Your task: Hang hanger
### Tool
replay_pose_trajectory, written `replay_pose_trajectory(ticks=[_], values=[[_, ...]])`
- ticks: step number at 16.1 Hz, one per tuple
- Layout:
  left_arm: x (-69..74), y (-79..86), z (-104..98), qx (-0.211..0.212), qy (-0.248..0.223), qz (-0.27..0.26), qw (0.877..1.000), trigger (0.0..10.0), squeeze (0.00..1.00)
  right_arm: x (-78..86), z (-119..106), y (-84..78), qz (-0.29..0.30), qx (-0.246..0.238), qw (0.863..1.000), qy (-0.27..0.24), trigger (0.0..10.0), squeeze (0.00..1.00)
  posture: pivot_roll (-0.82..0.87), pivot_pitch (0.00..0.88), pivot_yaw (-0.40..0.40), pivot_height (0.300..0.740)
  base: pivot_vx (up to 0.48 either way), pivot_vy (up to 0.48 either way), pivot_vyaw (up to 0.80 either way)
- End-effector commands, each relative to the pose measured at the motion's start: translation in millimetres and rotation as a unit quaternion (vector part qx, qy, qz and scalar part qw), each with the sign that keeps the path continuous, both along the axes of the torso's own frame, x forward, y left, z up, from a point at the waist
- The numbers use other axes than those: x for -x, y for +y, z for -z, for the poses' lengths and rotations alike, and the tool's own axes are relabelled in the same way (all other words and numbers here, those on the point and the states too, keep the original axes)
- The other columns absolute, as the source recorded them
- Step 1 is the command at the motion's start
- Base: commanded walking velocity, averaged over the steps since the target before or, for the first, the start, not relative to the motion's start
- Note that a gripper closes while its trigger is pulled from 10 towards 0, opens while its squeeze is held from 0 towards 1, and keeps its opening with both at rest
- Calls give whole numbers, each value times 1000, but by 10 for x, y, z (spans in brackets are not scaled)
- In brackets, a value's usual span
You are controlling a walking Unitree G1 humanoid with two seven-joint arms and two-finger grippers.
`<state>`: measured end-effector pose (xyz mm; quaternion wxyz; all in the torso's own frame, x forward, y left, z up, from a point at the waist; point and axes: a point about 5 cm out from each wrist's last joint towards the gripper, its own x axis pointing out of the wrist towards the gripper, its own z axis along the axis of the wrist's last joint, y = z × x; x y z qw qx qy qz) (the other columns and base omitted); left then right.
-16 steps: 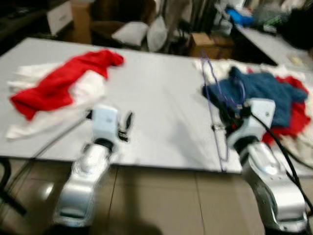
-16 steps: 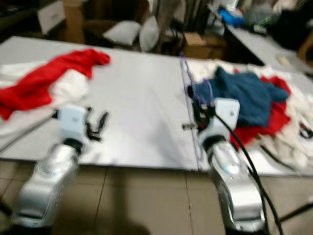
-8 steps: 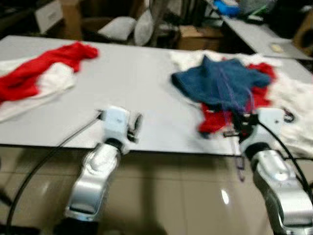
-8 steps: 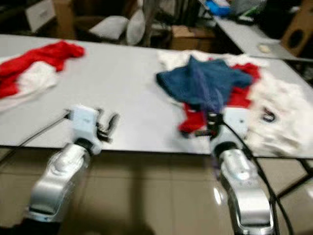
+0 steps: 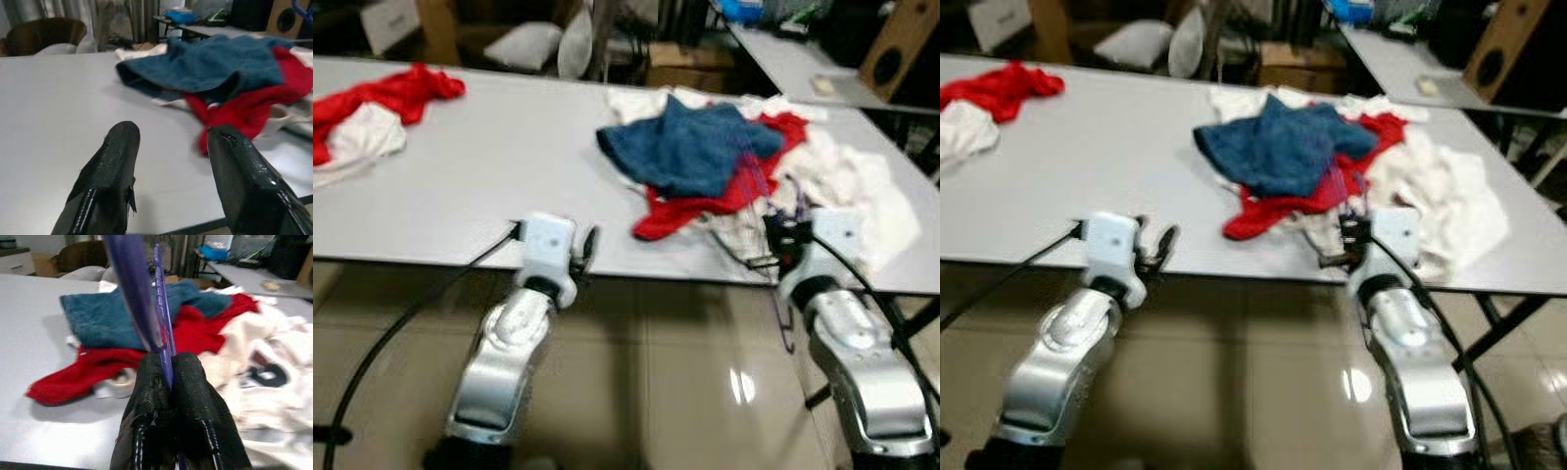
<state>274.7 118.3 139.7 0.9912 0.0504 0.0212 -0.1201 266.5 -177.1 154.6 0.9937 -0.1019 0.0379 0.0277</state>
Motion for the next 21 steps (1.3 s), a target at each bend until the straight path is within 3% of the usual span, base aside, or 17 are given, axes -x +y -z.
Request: replay_pose_trajectory(ticks=[1, 6, 7, 13, 18, 19, 20, 21], values=[[-15, 53, -25, -7, -7, -7, 1000, 10000, 349, -12, -53, 14, -2, 0, 1000, -15, 10000, 0, 36, 0, -71, 740, 0, -349, 0], [-19, 14, -2, 6, 1, 2, 1000, 10000, 337, 23, -21, -1, 3, -7, 1000, -7, 10000, 0, 25, 0, -60, 740, 0, -279, 0], [-19, 5, 23, 42, 15, -3, 999, 10000, 314, 36, 1, -21, 3, -22, 1000, 3, 10000, 0, 22, 0, -60, 740, 0, 480, -800], [-6, 34, 82, 31, 26, -10, 999, 10000, 278, 96, 59, -50, 5, -29, 999, 15, 10000, 0, 15, 0, -71, 740, 0, 475, -800], [13, 28, 69, 37, 15, -1, 999, 10000, 298, 123, 101, -72, 1, -23, 999, 28, 10000, 0, 6, 0, -76, 740, 0, 0, -394], [22, 17, 63, 48, 15, 9, 999, 10000, 380, 131, 110, -81, 3, -23, 999, 30, 10000, 0, 1, 0, -74, 740, 0, 0, 0], [30, 6, 57, 58, 16, 17, 998, 10000, 1000, 137, 117, -88, 4, -22, 999, 32, 10000, 0, 0, 0, -73, 740, 300, 0, 0], [32, -4, 42, 65, 12, 24, 998, 10000, 1000, 140, 120, -92, 6, -23, 999, 32, 10000, 0, 0, 0, -73, 740, 382, 0, 0]])
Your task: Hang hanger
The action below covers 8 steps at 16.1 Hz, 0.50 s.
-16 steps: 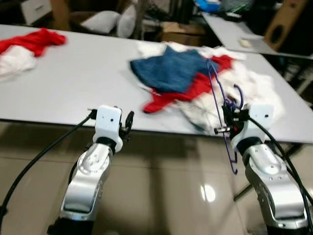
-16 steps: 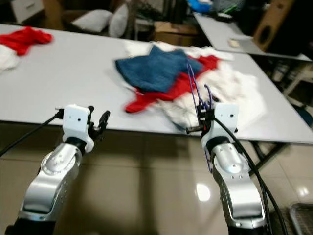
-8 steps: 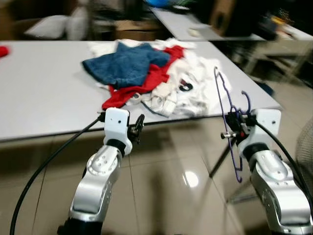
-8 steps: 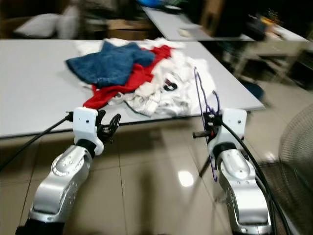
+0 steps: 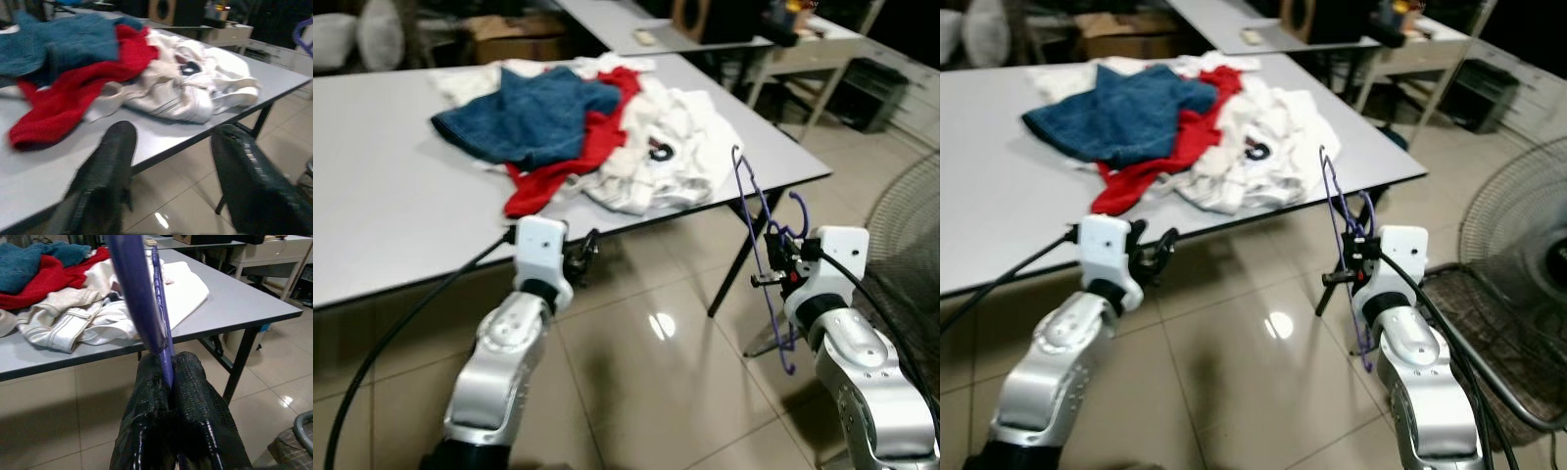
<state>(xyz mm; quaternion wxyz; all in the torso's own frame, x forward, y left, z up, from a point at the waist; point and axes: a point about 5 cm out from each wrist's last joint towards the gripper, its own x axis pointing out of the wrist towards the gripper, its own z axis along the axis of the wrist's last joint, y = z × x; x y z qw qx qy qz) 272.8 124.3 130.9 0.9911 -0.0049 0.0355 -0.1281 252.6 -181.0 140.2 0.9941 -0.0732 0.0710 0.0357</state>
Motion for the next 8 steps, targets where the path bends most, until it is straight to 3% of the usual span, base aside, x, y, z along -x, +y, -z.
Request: replay_pose_trajectory(ticks=[1, 3, 7, 8], values=[[12, -74, -67, 12, -16, 23, 1000, 10000, 1000, 6, -18, -57, 12, 4, 1000, -1, 10000, 0, 0, 0, -73, 740, 454, 0, 0], [7, -85, -79, 2, -22, 28, 999, 10000, 1000, 11, -7, -59, 15, -1, 1000, 2, 10000, 0, 0, 0, -72, 740, 456, 0, 0], [3, -117, -97, -15, -38, 37, 998, 10000, 1000, 11, -14, -91, 21, -9, 1000, 1, 10000, 0, 5, 0, -78, 740, 458, 0, -800], [5, -129, -102, -18, -41, 40, 998, 10000, 1000, 25, -9, -99, 18, -5, 1000, 3, 10000, 0, 6, 0, -81, 740, 458, 0, 0]])
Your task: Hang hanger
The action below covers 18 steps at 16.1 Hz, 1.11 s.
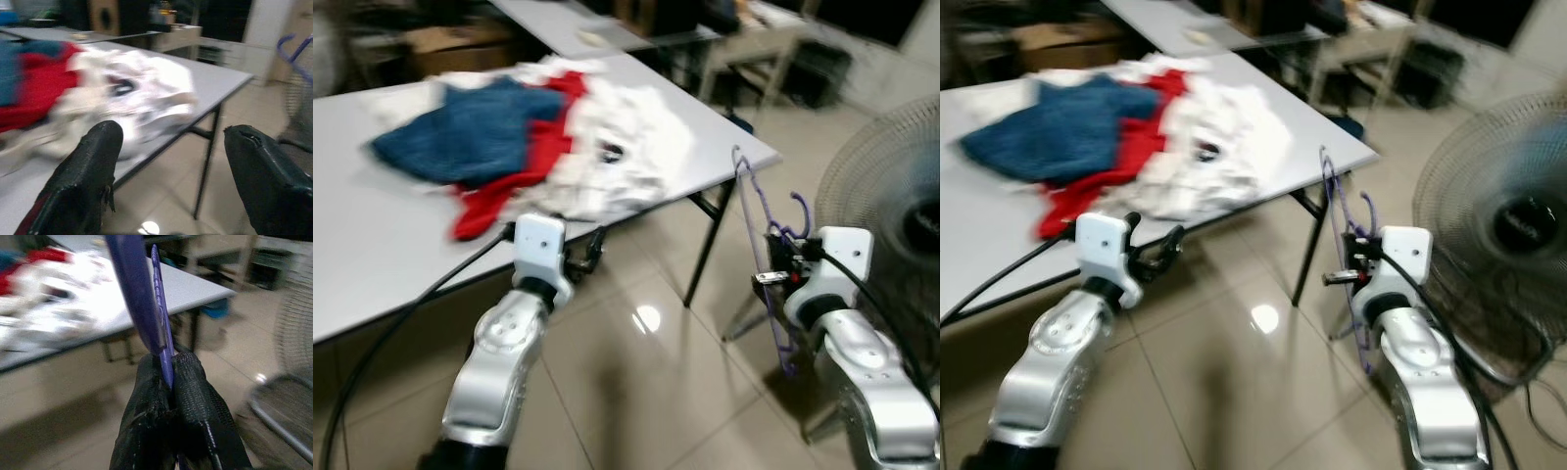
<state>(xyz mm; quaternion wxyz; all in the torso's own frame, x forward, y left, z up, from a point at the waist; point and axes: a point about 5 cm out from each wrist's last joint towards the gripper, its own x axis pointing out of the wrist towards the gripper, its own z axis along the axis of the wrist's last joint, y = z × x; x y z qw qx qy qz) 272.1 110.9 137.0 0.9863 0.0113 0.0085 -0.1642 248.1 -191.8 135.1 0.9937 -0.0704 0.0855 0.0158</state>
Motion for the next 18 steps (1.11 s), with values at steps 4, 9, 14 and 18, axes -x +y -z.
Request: replay_pose_trajectory(ticks=[4, 9, 14, 18], values=[[19, -11, -30, -8, -13, 4, 1000, 10000, 1000, -8, -42, -11, 1, -2, 1000, -6, 10000, 0, 8, 0, -86, 740, 460, 0, 0], [32, -30, -24, -14, -13, 12, 1000, 10000, 1000, 1, -23, 0, -3, -2, 1000, -3, 10000, 0, 17, 0, -86, 740, 460, 0, 0], [47, -55, -10, -17, -9, 19, 1000, 10000, 1000, 17, -14, -11, -2, -2, 1000, -2, 10000, 0, 15, 0, -81, 740, 455, 0, 0], [51, -50, -4, -22, -7, 49, 999, 10000, 949, 41, -20, -13, -41, -10, 999, 2, 10000, 0, 4, 4, -72, 740, 0, 0, 0]])
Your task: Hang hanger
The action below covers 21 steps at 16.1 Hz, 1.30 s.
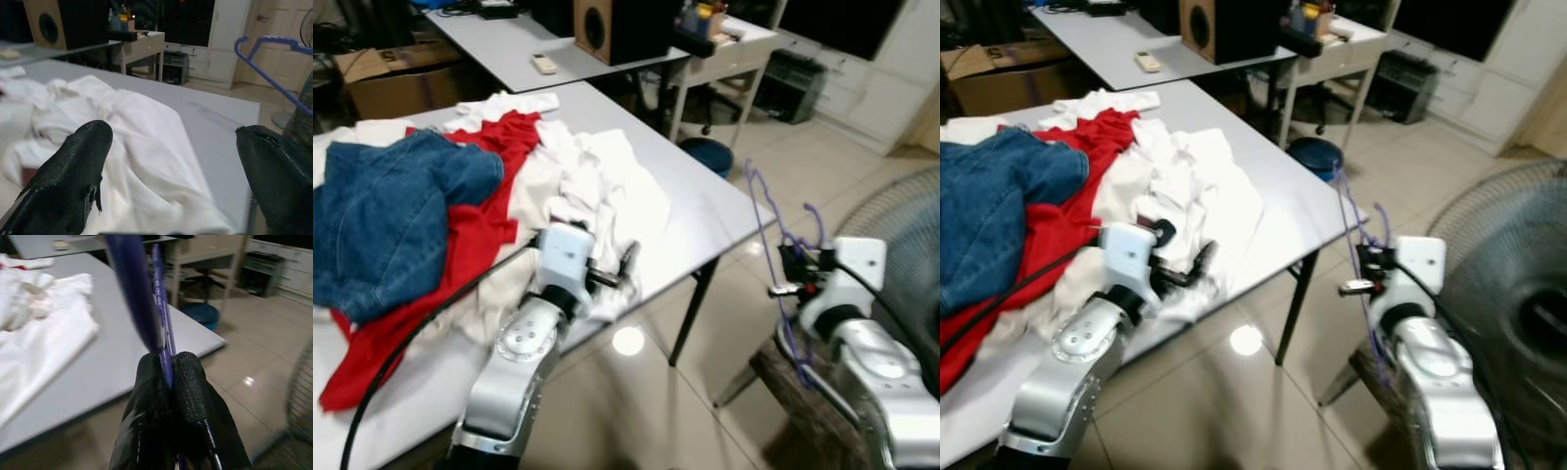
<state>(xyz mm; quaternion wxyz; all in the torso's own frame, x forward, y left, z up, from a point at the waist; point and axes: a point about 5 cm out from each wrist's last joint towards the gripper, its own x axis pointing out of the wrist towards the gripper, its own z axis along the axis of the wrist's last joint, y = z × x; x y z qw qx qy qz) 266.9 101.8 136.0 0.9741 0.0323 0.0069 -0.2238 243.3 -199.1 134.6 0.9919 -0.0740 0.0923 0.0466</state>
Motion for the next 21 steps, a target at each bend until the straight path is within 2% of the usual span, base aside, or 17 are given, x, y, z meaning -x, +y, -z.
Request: replay_pose_trajectory(ticks=[1, 3, 4, 5, 6, 8, 9, 10, 11, 12, 14, 15, 16, 21], values=[[-9, 47, -32, -5, -8, 16, 1000, 10000, 894, 14, -21, 40, -25, -12, 1000, -3, 10000, 0, 1, 1, -60, 740, 0, 0, 0], [-38, 82, -48, -40, -10, 78, 996, 10000, 27, 70, -50, 23, -60, -17, 998, -2, 10000, 0, -17, 0, -25, 740, 0, 0, 0], [-62, 104, -51, -55, -11, 98, 994, 10000, 0, 97, -69, 20, -76, -21, 997, -3, 10000, 0, -21, 0, -15, 740, 0, 0, 0], [-137, 168, -48, -94, -6, 154, 983, 10000, 0, 205, -105, 9, -129, -25, 991, -3, 10000, 0, -38, 0, 16, 740, 0, 0, 0], [-142, 173, -44, -100, -3, 165, 981, 10000, 0, 237, -108, 1, -140, -23, 990, -3, 10000, 0, -48, 0, 31, 740, 0, 0, 0], [-198, 158, -18, -122, 14, 229, 966, 10000, 0, 380, -110, -24, -177, -17, 984, 7, 10000, 0, -102, 0, 87, 740, 0, 0, 0], [-223, 116, 12, -134, 25, 261, 956, 9294, 0, 440, -129, -46, -191, -8, 982, 11, 10000, 0, -117, 0, 100, 740, 0, 0, 0], [-235, 93, 45, -148, 32, 282, 948, 3647, 0, 484, -146, -70, -198, -4, 980, 17, 10000, 0, -131, 0, 110, 740, 0, 0, 0], [-241, 77, 86, -166, 37, 297, 940, 2745, 0, 540, -160, -108, -204, -3, 979, 24, 10000, 0, -140, 0, 116, 740, 0, 0, 0], [-269, 99, 121, -181, 41, 296, 937, 471, 0, 584, -183, -123, -213, -6, 977, 29, 10000, 0, -144, 0, 116, 740, 0, 0, 0], [-309, 135, 149, -192, 44, 281, 939, 0, 0, 628, -202, -132, -223, -7, 974, 35, 10000, 0, -149, 0, 118, 740, 0, 0, 0], [-329, 202, 188, -196, 53, 270, 941, 0, 0, 700, -212, -142, -237, -3, 970, 47, 10000, 0, -159, 3, 117, 740, 0, 0, 0], [-320, 264, 222, -198, 64, 269, 940, 0, 0, 745, -218, -142, -245, 0, 968, 55, 10000, 0, -165, 8, 116, 740, 0, 0, 0], [-246, 357, 290, -192, 79, 286, 935, 0, 0, 829, -244, -149, -266, 0, 961, 70, 10000, 0, -166, 23, 99, 740, 0, 0, 0]])
